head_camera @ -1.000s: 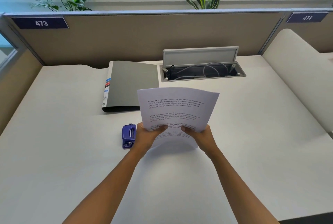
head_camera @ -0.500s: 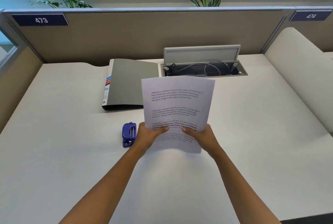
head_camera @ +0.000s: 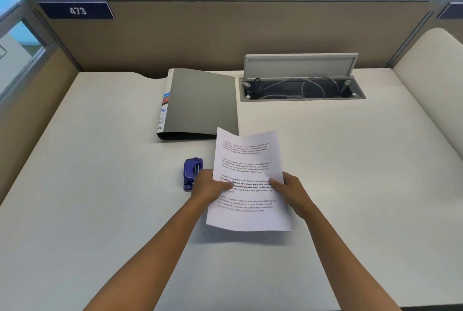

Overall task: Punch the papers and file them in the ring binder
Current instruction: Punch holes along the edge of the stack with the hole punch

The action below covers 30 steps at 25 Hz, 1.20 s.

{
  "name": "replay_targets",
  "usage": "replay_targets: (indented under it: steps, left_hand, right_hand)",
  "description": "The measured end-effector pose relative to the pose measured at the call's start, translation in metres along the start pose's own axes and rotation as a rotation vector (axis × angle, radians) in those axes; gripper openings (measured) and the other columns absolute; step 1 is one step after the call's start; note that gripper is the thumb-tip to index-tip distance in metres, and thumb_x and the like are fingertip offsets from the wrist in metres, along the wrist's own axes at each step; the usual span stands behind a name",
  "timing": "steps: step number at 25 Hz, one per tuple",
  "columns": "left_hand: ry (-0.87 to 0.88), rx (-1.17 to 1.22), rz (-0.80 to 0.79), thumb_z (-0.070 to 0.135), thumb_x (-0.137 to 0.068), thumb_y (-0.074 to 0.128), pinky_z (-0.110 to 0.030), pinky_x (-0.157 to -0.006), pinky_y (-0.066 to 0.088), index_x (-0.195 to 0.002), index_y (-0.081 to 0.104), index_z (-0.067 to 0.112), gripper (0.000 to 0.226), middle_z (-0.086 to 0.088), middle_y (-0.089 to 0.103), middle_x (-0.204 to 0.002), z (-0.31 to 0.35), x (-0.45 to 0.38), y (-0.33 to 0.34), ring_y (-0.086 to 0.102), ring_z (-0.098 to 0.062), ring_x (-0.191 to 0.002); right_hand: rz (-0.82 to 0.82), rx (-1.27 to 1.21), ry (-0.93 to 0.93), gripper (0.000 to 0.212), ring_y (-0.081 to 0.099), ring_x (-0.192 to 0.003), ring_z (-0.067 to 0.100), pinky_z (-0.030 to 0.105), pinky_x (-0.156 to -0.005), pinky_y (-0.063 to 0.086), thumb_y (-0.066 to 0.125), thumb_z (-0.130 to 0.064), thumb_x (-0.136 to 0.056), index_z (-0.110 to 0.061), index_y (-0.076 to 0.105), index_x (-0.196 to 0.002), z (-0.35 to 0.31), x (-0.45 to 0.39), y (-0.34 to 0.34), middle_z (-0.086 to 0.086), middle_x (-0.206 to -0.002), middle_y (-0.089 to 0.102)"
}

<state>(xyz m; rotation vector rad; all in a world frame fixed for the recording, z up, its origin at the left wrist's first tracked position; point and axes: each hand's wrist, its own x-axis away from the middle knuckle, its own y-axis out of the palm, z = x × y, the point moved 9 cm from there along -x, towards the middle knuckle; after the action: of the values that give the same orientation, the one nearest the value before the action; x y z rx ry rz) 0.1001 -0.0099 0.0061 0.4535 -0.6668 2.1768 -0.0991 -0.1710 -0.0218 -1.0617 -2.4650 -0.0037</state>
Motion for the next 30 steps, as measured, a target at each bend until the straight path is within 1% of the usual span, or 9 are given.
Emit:
replay_targets:
  steps: [5, 7, 10, 12, 14, 17, 19, 23, 30]
  left_hand:
    - [0.169, -0.094, 0.429, 0.02, -0.085, 0.073, -0.033, -0.075, 0.057, -0.099, 0.071, 0.016, 0.016, 0.003, 0.071, -0.087, 0.018, 0.009, -0.066, 0.069, -0.02, -0.085]
    - [0.205, -0.15, 0.534, 0.018, -0.084, 0.072, -0.037, -0.075, 0.056, -0.108, 0.067, 0.015, 0.024, -0.001, 0.068, -0.099, 0.018, 0.006, -0.089, 0.064, -0.025, -0.094]
    - [0.088, -0.193, 0.484, 0.025, -0.086, 0.073, -0.036, -0.082, 0.051, -0.125, 0.061, 0.009, 0.044, -0.009, 0.064, -0.12, -0.003, -0.01, -0.104, 0.061, -0.028, -0.109]
    - [0.001, -0.173, 0.419, 0.028, -0.088, 0.072, -0.032, -0.08, 0.049, -0.126, 0.061, 0.007, 0.044, -0.009, 0.066, -0.121, -0.017, -0.017, -0.105, 0.063, -0.027, -0.106]
    - [-0.02, -0.135, 0.398, 0.029, -0.089, 0.072, -0.035, -0.082, 0.054, -0.116, 0.067, 0.007, 0.036, -0.009, 0.071, -0.114, -0.022, -0.021, -0.104, 0.066, -0.026, -0.1]
    - [-0.036, -0.033, 0.374, 0.025, -0.086, 0.076, -0.046, -0.083, 0.06, -0.085, 0.07, 0.016, 0.011, -0.009, 0.073, -0.098, -0.024, -0.024, -0.103, 0.07, -0.029, -0.091]
    - [-0.072, 0.022, 0.355, 0.023, -0.08, 0.081, -0.05, -0.08, 0.061, -0.071, 0.066, 0.022, 0.017, -0.007, 0.073, -0.089, -0.03, -0.028, -0.106, 0.072, -0.032, -0.088]
    - [-0.113, 0.054, 0.303, 0.022, -0.072, 0.087, -0.052, -0.076, 0.062, -0.072, 0.07, 0.017, 0.018, -0.011, 0.075, -0.088, -0.036, -0.037, -0.111, 0.074, -0.035, -0.084]
    - [-0.127, -0.011, 0.206, 0.012, -0.078, 0.083, -0.053, -0.072, 0.063, -0.079, 0.068, 0.003, 0.017, -0.021, 0.073, -0.092, -0.03, -0.029, -0.104, 0.073, -0.041, -0.089]
  right_hand:
    - [0.008, -0.069, -0.03, 0.02, 0.076, -0.098, 0.026, 0.044, -0.088, 0.061, 0.064, -0.02, -0.098, -0.013, 0.069, -0.116, -0.003, 0.005, 0.008, 0.003, -0.109, 0.078]
    - [0.004, -0.07, -0.034, 0.019, 0.076, -0.097, 0.027, 0.046, -0.088, 0.06, 0.065, -0.021, -0.097, -0.016, 0.07, -0.115, 0.0, 0.005, 0.011, 0.003, -0.107, 0.078]
    - [0.009, -0.042, -0.027, 0.017, 0.075, -0.098, 0.028, 0.046, -0.088, 0.06, 0.065, -0.021, -0.097, -0.018, 0.071, -0.113, 0.005, 0.004, 0.015, 0.001, -0.105, 0.079]
    - [0.005, -0.022, -0.022, 0.016, 0.075, -0.097, 0.027, 0.049, -0.089, 0.06, 0.065, -0.022, -0.097, -0.018, 0.071, -0.112, 0.008, 0.003, 0.018, 0.0, -0.105, 0.079]
    - [0.002, 0.011, -0.028, 0.016, 0.076, -0.096, 0.025, 0.052, -0.09, 0.059, 0.065, -0.024, -0.097, -0.019, 0.071, -0.111, 0.009, 0.003, 0.02, 0.0, -0.105, 0.079]
    - [0.014, 0.025, -0.026, 0.017, 0.076, -0.096, 0.024, 0.052, -0.09, 0.059, 0.065, -0.025, -0.096, -0.021, 0.071, -0.111, 0.011, 0.002, 0.022, -0.002, -0.105, 0.079]
    - [0.023, 0.025, -0.033, 0.016, 0.075, -0.096, 0.023, 0.05, -0.09, 0.059, 0.065, -0.024, -0.097, -0.022, 0.071, -0.111, 0.009, 0.002, 0.023, -0.002, -0.105, 0.078]
    - [0.039, 0.033, -0.044, 0.013, 0.075, -0.096, 0.021, 0.044, -0.088, 0.059, 0.064, -0.023, -0.097, -0.026, 0.071, -0.107, 0.006, 0.003, 0.025, -0.004, -0.105, 0.078]
    - [0.075, 0.051, -0.075, 0.013, 0.073, -0.092, 0.018, 0.035, -0.081, 0.058, 0.062, -0.022, -0.098, -0.023, 0.07, -0.108, 0.002, 0.006, 0.034, -0.005, -0.102, 0.077]
